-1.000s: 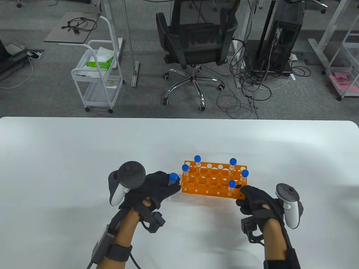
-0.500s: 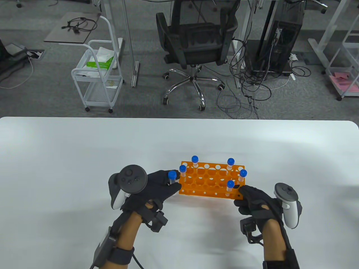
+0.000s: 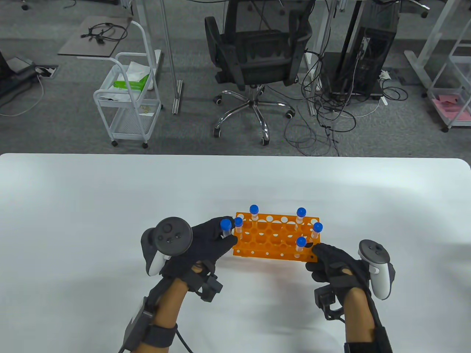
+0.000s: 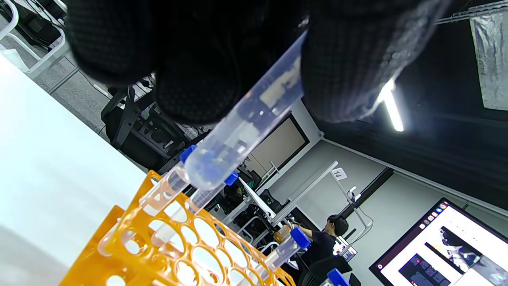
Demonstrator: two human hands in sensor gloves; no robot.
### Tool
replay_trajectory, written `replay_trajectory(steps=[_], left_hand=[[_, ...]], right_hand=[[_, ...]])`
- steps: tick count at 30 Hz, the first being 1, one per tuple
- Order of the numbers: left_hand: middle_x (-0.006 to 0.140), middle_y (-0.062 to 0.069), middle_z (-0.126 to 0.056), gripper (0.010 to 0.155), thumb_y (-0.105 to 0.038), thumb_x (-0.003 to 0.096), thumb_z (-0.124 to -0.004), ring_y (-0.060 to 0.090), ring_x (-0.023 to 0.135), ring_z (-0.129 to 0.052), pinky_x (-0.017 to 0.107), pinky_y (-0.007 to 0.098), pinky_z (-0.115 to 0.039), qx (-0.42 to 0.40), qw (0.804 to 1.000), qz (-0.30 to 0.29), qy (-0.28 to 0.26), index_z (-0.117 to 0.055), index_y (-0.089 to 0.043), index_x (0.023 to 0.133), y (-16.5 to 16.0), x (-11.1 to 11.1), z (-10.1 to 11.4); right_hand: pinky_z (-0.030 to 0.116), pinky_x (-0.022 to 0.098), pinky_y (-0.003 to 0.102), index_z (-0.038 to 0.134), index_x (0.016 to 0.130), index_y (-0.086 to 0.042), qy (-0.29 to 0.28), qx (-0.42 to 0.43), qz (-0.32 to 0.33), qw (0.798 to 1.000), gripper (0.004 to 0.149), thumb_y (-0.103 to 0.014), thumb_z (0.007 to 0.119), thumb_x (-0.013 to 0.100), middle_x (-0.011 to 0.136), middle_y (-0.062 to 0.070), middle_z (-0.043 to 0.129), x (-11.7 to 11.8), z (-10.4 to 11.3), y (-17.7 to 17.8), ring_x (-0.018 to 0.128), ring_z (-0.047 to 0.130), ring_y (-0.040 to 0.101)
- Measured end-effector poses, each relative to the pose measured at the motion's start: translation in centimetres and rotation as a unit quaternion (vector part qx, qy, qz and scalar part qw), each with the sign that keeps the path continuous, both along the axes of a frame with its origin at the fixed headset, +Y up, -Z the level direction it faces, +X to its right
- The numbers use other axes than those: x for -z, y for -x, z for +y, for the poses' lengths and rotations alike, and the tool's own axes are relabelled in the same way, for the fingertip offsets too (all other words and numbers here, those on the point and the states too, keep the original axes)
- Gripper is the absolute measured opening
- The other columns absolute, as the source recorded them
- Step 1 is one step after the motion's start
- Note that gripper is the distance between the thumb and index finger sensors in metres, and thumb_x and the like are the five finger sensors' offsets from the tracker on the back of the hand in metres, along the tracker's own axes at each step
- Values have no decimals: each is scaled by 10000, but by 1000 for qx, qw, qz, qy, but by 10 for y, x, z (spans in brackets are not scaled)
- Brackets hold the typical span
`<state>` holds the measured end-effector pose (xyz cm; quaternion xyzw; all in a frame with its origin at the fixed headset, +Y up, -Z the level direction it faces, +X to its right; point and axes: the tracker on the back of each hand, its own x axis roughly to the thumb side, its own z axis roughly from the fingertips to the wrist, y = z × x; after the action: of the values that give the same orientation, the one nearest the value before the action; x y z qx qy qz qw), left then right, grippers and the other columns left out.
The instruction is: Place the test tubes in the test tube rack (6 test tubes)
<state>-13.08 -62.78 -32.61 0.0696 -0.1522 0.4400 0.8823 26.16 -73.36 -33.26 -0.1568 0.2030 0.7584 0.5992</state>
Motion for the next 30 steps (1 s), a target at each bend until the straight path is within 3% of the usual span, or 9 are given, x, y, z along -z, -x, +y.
replay_trajectory(steps=[9,20,30], left_hand=[[805,83,-1008,502,-401,378,-947,254,595,-1056,445,480,-878,-5,1000,0,9,-882,-206,837,3,2,-4],[813,51,-944,488,-453,346,-957,197,600,-1080,444,411,-930,19,999,17,30,-934,-277,801,3,11,-24],[835,60,-941,502,-424,363,-949,210,650,-1067,468,415,-924,26,999,21,35,-899,-258,833,-3,14,-35]], right_hand=[[789,573,507,823,891,-309,0,-1,7,1000,458,-541,716,511,1026,157,716,1,0,3,804,908,342],[789,574,505,819,893,-311,0,0,12,1000,459,-544,712,512,1027,155,716,1,0,5,805,907,340],[790,574,504,821,892,-309,-2,1,13,1000,459,-543,712,512,1027,153,717,1,0,6,805,908,339]])
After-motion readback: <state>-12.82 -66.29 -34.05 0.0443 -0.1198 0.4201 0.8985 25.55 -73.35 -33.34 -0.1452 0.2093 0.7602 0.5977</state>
